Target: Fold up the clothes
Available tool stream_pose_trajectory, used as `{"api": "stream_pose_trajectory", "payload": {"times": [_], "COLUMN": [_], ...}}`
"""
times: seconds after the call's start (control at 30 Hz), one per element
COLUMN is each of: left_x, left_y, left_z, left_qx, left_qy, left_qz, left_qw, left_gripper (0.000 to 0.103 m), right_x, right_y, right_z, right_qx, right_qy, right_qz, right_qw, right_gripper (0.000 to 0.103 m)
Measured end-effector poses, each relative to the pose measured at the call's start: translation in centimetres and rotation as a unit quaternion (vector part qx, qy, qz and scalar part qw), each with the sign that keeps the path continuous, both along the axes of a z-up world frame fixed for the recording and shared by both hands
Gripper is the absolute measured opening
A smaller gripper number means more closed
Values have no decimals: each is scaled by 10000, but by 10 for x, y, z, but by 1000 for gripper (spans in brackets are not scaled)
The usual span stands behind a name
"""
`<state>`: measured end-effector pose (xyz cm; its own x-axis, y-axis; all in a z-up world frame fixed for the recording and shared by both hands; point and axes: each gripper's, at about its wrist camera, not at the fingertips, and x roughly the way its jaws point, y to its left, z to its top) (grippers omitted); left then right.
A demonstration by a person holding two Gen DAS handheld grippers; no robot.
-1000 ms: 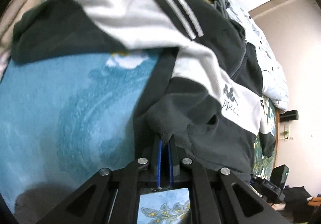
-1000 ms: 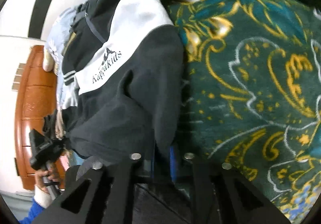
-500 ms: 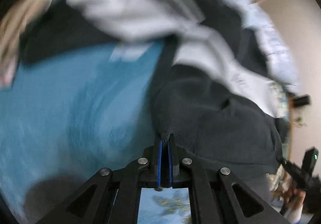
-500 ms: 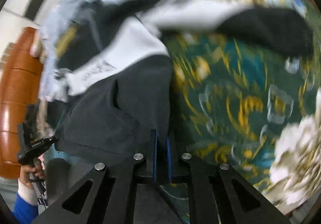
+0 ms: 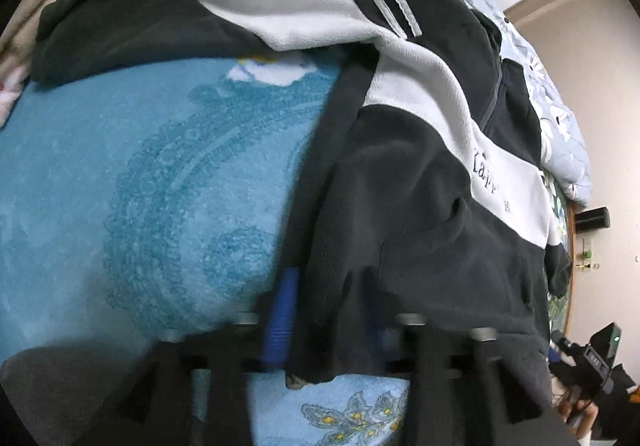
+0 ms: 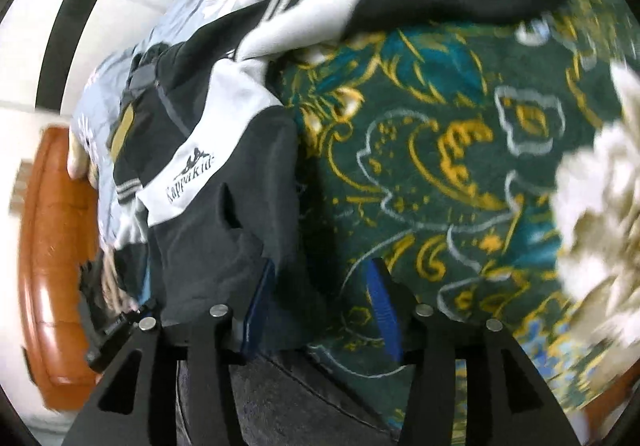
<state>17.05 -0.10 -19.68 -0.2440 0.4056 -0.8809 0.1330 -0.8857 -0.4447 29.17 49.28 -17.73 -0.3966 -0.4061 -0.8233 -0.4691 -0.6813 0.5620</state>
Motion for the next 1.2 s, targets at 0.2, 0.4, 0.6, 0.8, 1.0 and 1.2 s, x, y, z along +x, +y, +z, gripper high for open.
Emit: {"api": "stream_pose_trajectory", "payload": {"times": [0.2, 0.4, 0.6, 0.8, 1.0, 1.2], "left_x": [-2, 4, 3, 2, -16, -23], "left_y": [8, 9, 16, 6, 7, 11], "left_z": [-14, -14, -12, 12, 57, 91], "left_qx": [-183, -690, -872, -540, -250, 81], "left_qy": [-141, -176, -141, -30, 291, 407], "left_qz": [-249, -231, -373, -248, 318, 890], "left_qw": [9994, 9972, 9954, 9982, 9988, 9952], "left_gripper": [52, 18, 19, 45, 53, 56], "right_x": [-7, -19, -10, 10, 28, 0], "right_y": [-18, -33, -16, 59, 163, 206], "right_z": [-21, -4, -4, 24, 11, -17], "right_qx": [-154, 471, 58, -101, -311, -236], "right_qy": [-185, -271, -25, 871, 1159, 842], "right_qz": [-162, 53, -152, -1274, -3341, -3680], "right_qw": [9996, 9985, 9999, 9880, 9349, 9257], "right_gripper": [49, 12, 13, 45, 45, 45]}}
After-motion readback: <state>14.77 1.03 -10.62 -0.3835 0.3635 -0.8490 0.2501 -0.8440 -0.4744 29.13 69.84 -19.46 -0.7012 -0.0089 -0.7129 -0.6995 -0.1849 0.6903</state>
